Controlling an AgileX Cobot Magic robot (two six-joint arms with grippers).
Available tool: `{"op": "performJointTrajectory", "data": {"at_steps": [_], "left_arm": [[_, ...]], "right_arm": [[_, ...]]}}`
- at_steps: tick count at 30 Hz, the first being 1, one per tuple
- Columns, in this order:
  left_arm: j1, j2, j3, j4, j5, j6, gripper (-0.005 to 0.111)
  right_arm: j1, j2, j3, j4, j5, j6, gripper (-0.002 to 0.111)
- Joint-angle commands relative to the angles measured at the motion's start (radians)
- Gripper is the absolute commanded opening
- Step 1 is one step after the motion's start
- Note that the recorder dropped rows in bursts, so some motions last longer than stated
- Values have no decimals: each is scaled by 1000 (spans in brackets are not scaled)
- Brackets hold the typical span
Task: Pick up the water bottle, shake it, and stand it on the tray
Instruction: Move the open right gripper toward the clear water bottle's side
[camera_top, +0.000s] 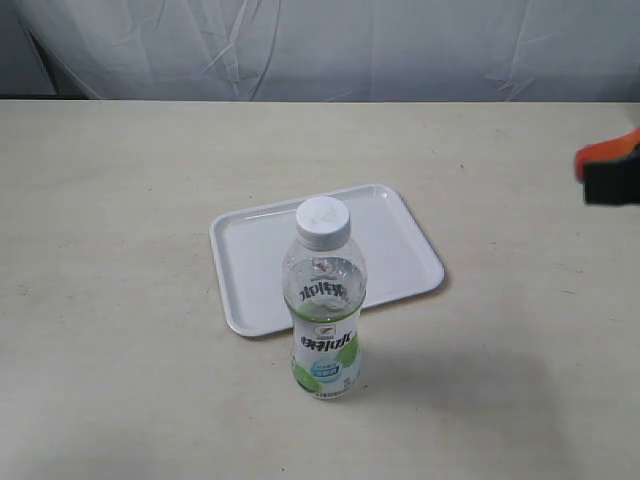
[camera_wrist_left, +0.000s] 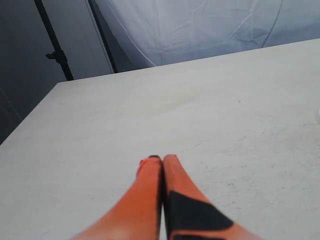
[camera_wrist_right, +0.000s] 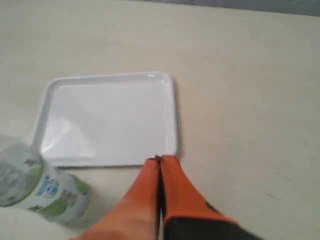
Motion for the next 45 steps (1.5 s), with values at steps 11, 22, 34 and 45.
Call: {"op": "performJointTrajectory", "data": {"at_steps": [11, 22, 34, 45], "left_arm": [[1, -4, 2, -7, -7, -8, 0], [1, -4, 2, -4, -7, -8, 0], [1, -4, 2, -4, -7, -8, 0], [1, -4, 2, -4, -7, -8, 0]], "right_arm": [[4, 25, 327, 757, -44, -788, -1], [4, 99, -36, -133, -71, 73, -1], [137, 535, -267, -312, 351, 293, -1], [640, 451, 120, -665, -255, 760, -1]]}}
